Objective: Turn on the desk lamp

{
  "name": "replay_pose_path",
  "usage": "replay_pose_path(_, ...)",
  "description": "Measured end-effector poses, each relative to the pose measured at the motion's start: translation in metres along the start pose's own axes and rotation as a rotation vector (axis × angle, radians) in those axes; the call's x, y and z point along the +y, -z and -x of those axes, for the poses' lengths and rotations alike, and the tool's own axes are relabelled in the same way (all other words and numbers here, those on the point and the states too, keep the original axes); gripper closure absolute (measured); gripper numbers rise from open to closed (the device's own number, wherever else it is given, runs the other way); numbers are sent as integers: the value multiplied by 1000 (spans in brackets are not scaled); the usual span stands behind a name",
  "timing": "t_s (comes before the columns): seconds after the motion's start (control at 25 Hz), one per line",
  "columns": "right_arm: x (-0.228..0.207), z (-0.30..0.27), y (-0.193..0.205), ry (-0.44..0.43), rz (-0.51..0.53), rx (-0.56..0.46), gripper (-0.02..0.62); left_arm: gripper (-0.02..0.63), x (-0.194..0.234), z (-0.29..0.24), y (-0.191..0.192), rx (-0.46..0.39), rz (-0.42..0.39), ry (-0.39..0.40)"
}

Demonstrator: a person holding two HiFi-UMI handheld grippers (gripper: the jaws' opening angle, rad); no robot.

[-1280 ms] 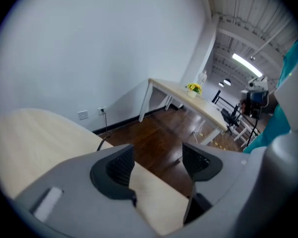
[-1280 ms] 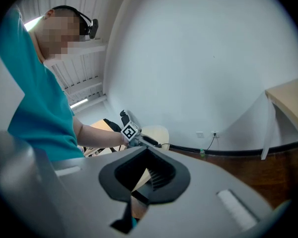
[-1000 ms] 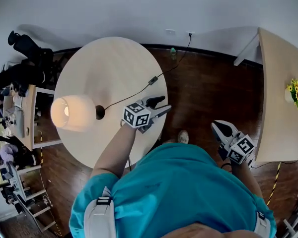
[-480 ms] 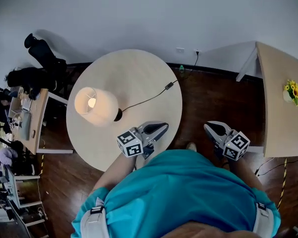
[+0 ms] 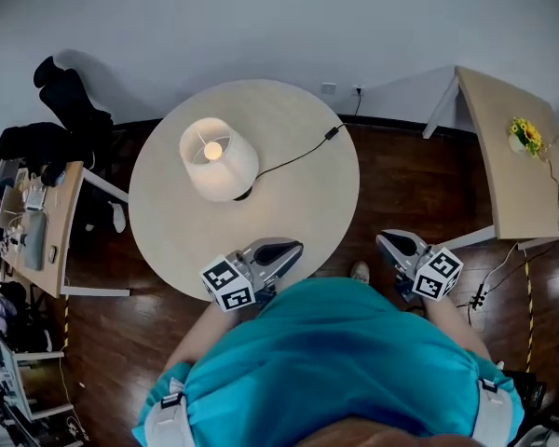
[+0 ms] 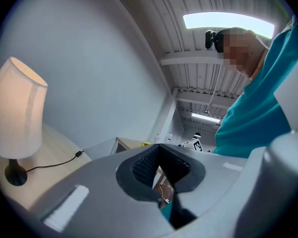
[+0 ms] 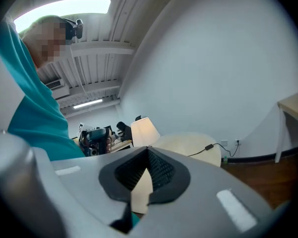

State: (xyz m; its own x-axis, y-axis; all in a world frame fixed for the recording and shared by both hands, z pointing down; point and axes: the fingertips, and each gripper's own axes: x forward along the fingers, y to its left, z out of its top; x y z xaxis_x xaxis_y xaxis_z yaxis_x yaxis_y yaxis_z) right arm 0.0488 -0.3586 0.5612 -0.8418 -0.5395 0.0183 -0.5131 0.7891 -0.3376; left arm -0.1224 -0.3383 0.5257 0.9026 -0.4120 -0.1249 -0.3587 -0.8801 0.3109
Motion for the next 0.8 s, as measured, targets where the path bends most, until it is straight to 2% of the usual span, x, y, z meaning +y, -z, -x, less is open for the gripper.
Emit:
replay_pose_path(0.2, 80, 21, -12, 66, 47, -17, 594, 605, -49, 50, -18, -37, 20, 59)
replay_pose_path(0.36, 110, 44, -8, 103, 69, -33, 594, 605, -77, 57, -16, -35, 40, 102)
replay_pose_path(0.6, 134, 111, -2, 142, 82, -67, 594, 605, -137, 24, 8, 25, 58, 153)
replay_pose_path(0.8, 155, 207, 22, 127, 90, -80, 594, 605, -219, -21, 51, 65, 76, 139)
